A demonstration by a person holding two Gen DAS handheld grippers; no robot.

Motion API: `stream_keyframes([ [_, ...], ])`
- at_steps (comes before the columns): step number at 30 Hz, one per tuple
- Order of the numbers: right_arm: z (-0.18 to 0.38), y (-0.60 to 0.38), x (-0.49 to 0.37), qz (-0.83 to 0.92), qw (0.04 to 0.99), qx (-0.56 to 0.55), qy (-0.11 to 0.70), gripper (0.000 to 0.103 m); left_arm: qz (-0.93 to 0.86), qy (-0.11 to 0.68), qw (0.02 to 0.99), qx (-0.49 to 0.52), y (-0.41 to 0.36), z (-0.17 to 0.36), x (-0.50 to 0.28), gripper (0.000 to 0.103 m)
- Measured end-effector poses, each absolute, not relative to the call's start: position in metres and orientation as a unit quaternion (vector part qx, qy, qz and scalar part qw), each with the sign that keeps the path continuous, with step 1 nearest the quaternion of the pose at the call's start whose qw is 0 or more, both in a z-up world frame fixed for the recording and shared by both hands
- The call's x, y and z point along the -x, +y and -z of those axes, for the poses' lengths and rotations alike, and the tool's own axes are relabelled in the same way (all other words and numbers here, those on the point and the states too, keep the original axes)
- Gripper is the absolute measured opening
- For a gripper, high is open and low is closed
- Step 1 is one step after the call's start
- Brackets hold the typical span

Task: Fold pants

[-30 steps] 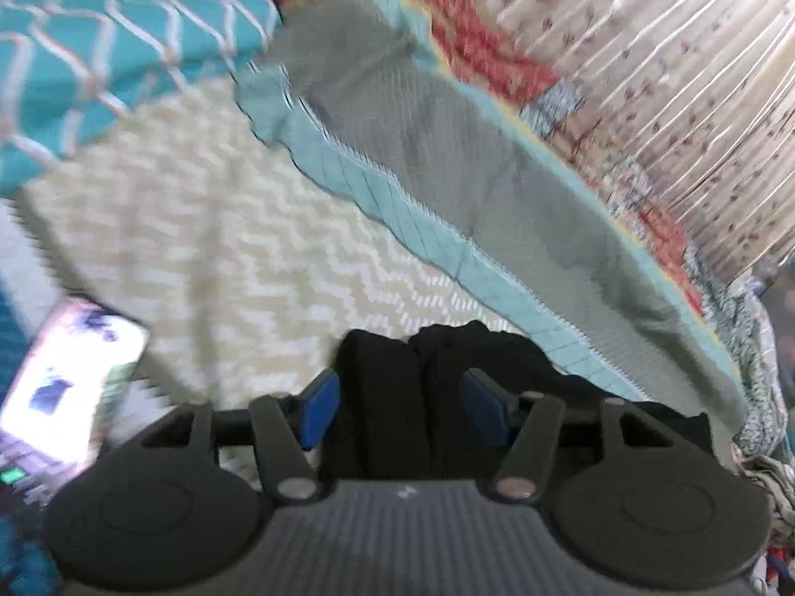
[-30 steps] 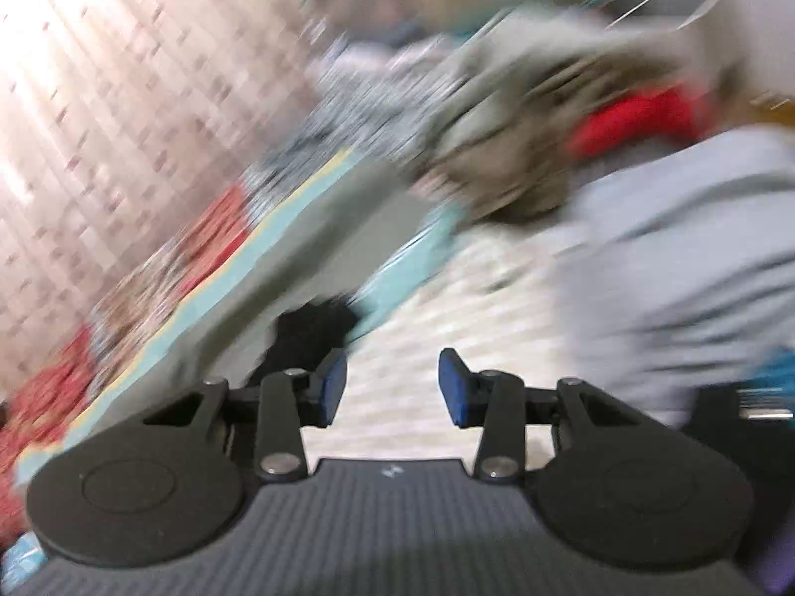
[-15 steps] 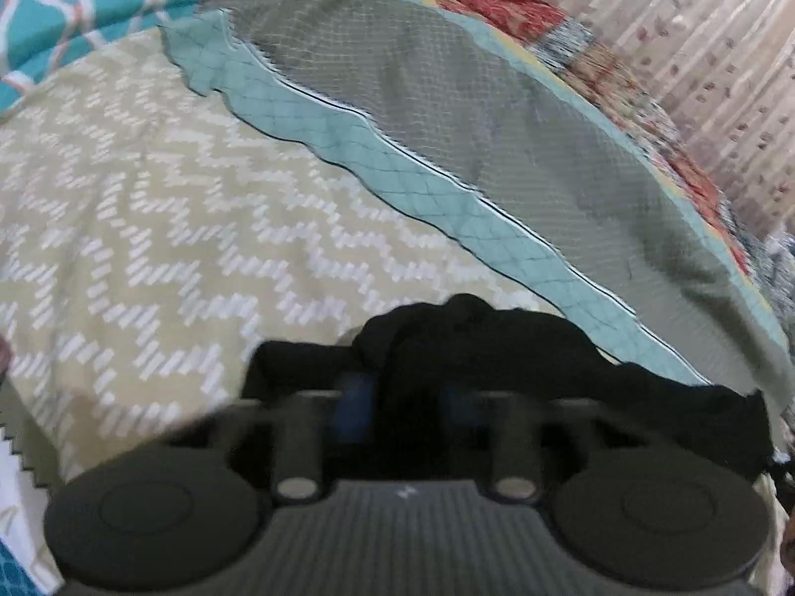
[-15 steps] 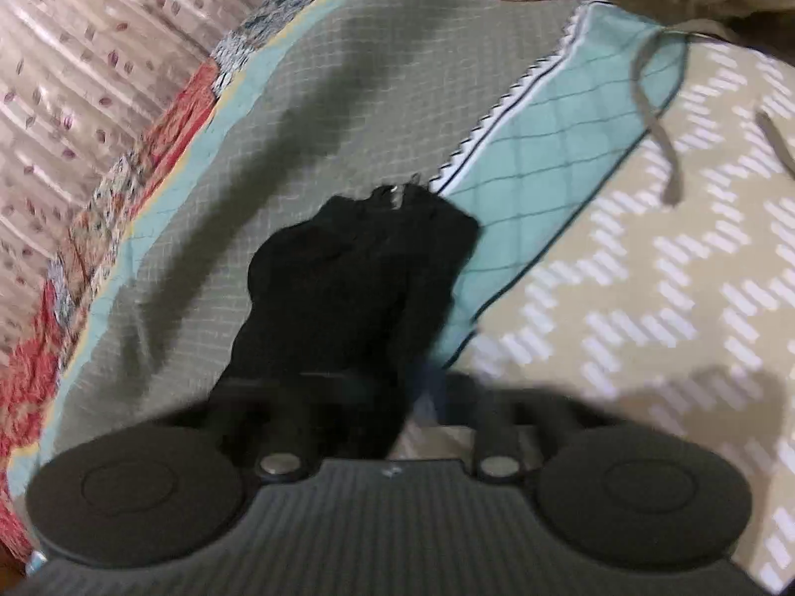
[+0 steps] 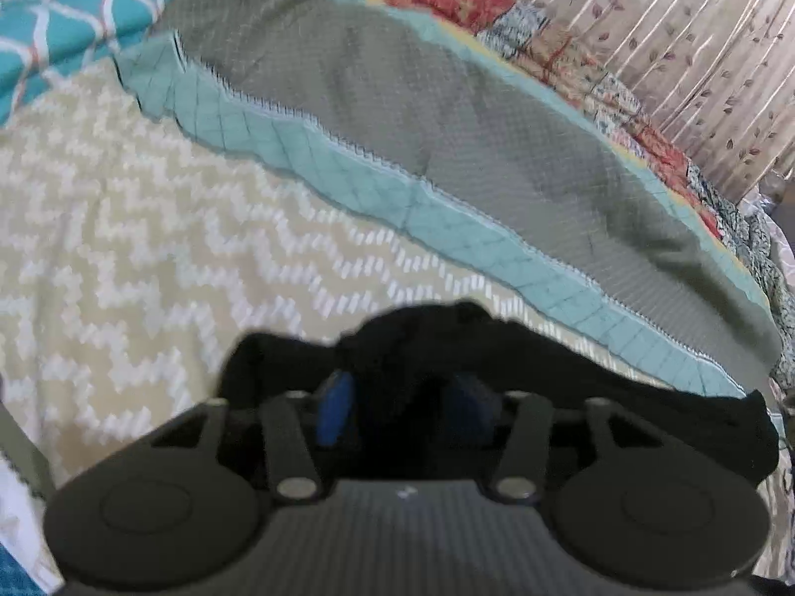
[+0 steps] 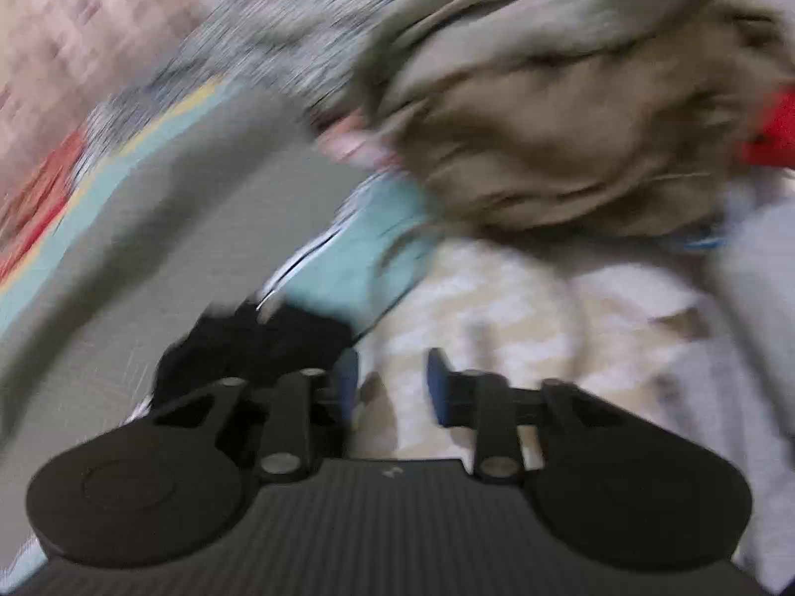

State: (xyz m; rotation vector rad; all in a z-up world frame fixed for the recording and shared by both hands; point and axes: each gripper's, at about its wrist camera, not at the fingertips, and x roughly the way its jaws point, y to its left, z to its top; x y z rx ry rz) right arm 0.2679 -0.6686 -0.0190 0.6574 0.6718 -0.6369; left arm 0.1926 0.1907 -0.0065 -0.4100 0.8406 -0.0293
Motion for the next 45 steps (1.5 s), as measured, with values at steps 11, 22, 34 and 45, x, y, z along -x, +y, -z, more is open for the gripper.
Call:
stream_keyframes([
  [11, 0.006, -0.597, -0.384, 0.17, 0.853, -0.297, 0.395, 0.065, -0.002, 0.394, 0.909, 0.133, 0.187, 0.012, -0.221, 0.069],
  [22, 0.011, -0.612, -0.376, 0.187, 0.865, -0.344, 0.314, 0.009, 0.013, 0.335, 0.924, 0.183, 0.2, -0.006, -0.21, 0.007],
  [34, -0.05, -0.665, -0.236, 0.115, 0.849, -0.457, 0.237, 0.009, 0.056, 0.274, 0.932, 0.231, 0.204, -0.063, -0.114, 0.007],
  [45, -0.02, -0.698, -0.037, 0.092, 0.816, -0.529, 0.213, 0.009, 0.07, 0.291, 0.911, 0.284, 0.225, -0.048, -0.011, 0.008],
])
